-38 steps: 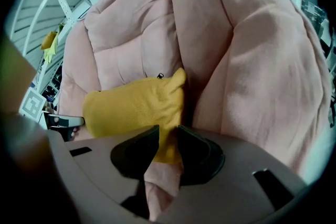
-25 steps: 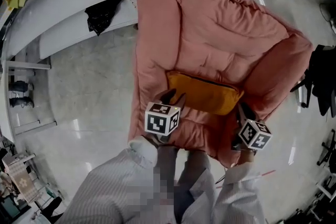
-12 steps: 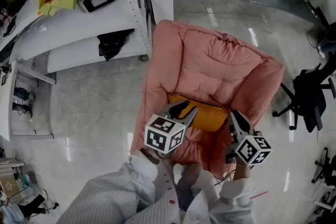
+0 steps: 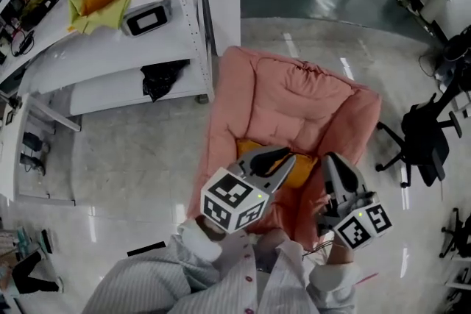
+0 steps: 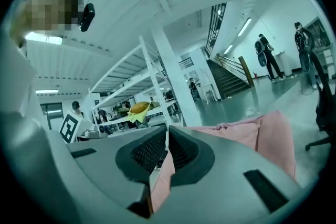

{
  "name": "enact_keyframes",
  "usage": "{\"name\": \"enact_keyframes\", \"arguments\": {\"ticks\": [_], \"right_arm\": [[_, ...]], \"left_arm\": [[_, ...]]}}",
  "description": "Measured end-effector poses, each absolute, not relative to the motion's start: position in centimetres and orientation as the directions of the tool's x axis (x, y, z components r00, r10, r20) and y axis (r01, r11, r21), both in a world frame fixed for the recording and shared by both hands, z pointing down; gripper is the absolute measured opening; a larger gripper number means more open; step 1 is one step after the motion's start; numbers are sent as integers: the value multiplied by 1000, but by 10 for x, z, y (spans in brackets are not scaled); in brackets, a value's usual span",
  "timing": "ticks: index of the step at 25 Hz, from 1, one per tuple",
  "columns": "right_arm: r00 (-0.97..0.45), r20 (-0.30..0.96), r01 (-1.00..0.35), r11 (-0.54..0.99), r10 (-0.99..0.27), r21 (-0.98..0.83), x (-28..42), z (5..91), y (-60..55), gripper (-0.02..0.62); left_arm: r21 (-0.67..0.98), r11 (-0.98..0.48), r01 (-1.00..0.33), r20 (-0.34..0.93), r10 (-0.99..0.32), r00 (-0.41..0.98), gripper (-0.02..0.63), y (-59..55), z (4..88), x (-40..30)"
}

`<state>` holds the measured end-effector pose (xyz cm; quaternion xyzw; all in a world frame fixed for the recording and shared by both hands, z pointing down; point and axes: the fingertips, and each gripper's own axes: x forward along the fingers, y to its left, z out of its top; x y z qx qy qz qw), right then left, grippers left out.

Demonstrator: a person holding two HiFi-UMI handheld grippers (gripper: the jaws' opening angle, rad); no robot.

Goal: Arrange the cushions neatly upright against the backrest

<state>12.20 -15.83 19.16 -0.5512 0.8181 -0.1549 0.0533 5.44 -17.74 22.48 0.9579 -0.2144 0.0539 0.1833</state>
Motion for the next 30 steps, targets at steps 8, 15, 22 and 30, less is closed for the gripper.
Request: {"name": "enact_keyframes", "arguments": {"ticks": [8, 15, 22, 30], "right_arm": [[-388, 35, -907, 375, -921, -190, 100, 144, -122, 14], [-396, 9, -902, 387, -918, -189, 91, 132, -106, 14], [-404, 8, -901, 396, -915, -178, 86, 128, -104, 12], [-404, 24, -901, 393, -914, -182, 81, 132, -106, 12]], "left_arm": [[221, -899, -378, 82, -369, 926, 12, -139, 169, 50], [164, -910, -381, 71, -374, 925, 11, -129, 156, 45], [175, -913, -368, 64, -362, 930, 11, -127, 153, 43], [178, -918, -354, 75, -346, 935, 11, -124, 155, 43]]}}
